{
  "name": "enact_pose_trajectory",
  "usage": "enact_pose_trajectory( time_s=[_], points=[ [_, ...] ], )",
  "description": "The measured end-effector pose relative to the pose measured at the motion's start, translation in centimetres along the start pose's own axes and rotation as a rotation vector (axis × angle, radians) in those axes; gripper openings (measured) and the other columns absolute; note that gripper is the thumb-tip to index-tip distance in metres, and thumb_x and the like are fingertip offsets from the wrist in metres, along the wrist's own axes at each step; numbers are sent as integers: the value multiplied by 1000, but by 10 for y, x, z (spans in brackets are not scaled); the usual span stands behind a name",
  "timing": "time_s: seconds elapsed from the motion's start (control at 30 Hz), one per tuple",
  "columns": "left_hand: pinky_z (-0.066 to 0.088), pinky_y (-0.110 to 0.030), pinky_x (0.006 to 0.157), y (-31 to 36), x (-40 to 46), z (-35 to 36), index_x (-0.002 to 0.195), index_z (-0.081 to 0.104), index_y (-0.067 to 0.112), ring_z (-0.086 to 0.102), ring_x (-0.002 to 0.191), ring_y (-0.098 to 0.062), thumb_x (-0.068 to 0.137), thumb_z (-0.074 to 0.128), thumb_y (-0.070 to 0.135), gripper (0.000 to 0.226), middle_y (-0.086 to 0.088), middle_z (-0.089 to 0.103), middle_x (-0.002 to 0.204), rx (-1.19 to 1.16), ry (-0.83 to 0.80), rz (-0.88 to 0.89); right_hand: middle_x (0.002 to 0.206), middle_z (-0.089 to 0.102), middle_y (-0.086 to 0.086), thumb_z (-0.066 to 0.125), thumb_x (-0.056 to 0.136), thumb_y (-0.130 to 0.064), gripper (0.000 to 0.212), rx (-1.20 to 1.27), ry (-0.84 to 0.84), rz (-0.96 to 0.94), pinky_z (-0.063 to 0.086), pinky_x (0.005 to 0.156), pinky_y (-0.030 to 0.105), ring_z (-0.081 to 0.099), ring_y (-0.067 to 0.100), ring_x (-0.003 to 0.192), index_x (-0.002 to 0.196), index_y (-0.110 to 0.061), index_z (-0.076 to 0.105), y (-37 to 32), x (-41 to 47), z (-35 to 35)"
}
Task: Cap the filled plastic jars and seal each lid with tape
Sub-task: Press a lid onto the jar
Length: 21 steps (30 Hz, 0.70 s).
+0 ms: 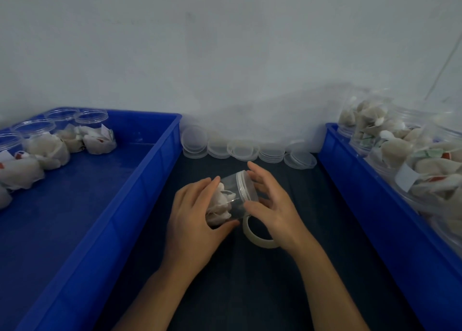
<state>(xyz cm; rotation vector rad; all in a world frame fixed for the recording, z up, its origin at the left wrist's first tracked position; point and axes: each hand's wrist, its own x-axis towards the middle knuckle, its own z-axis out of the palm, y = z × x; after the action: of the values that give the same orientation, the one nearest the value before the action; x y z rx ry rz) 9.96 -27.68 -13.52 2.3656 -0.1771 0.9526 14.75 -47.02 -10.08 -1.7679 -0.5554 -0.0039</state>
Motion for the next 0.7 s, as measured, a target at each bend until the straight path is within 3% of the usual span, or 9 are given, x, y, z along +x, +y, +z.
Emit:
enact_pose_trajectory(
  time_s=[0.1, 0.17, 0.3, 0.37, 0.5, 0.6, 0.7],
  points=[
    [32, -15, 102, -1, 0, 0, 151, 56, 20, 48, 136, -18, 65, 97, 42, 98, 2, 58, 146, 9, -7, 5, 141, 57, -22, 68, 85, -29, 75, -17, 10, 0, 50, 101, 21, 55, -3, 131, 155, -43, 44, -1, 0, 0],
    [32, -16, 103, -1, 0, 0, 151, 57, 19, 48, 137, -19, 64, 98, 42, 98, 1, 58, 147, 16, -11, 11, 132, 61, -24, 70, 85, -40, 74, -32, 37, 16, 53, 97, 21, 59, -4, 124, 154, -45, 44, -2, 0, 1],
    [36, -25, 107, -1, 0, 0, 151, 57, 20, 48, 139, -20, 65, 98, 41, 98, 1, 57, 149, 14, -26, 26, 122, 65, -18, 59, 79, -79, 78, -158, 114, 119, 58, 99, 41, 65, 1, 110, 150, -50, 45, -2, -1, 0],
    [35, -23, 109, -1, 0, 0, 153, 55, 22, 47, 140, -19, 66, 97, 42, 98, 3, 55, 150, 2, -39, 36, 118, 67, -18, 48, 81, -88, 75, -263, 126, 143, 56, 99, 45, 66, 3, 108, 147, -53, 46, -2, -1, -3],
    [27, -5, 110, -3, 0, 1, 154, 53, 25, 44, 138, -10, 69, 94, 48, 97, 8, 54, 149, -38, -30, 32, 128, 63, -22, 53, 84, -78, 69, -117, 121, 93, 53, 103, 35, 62, -5, 116, 148, -53, 49, -1, -1, -8],
    [32, -9, 106, -5, 0, 1, 155, 49, 28, 45, 138, -10, 70, 94, 50, 99, 8, 53, 149, -38, -33, 27, 138, 56, -27, 64, 88, -58, 67, -71, 34, 55, 54, 92, 19, 58, -10, 122, 152, -52, 45, -1, -2, -9],
    [33, -11, 106, -5, 0, 2, 155, 50, 26, 47, 139, -13, 70, 92, 51, 97, 8, 54, 149, -34, -36, 45, 139, 57, -26, 70, 92, -50, 69, -91, -12, 51, 56, 97, 25, 59, -5, 125, 155, -50, 43, 2, -3, -10]
  ],
)
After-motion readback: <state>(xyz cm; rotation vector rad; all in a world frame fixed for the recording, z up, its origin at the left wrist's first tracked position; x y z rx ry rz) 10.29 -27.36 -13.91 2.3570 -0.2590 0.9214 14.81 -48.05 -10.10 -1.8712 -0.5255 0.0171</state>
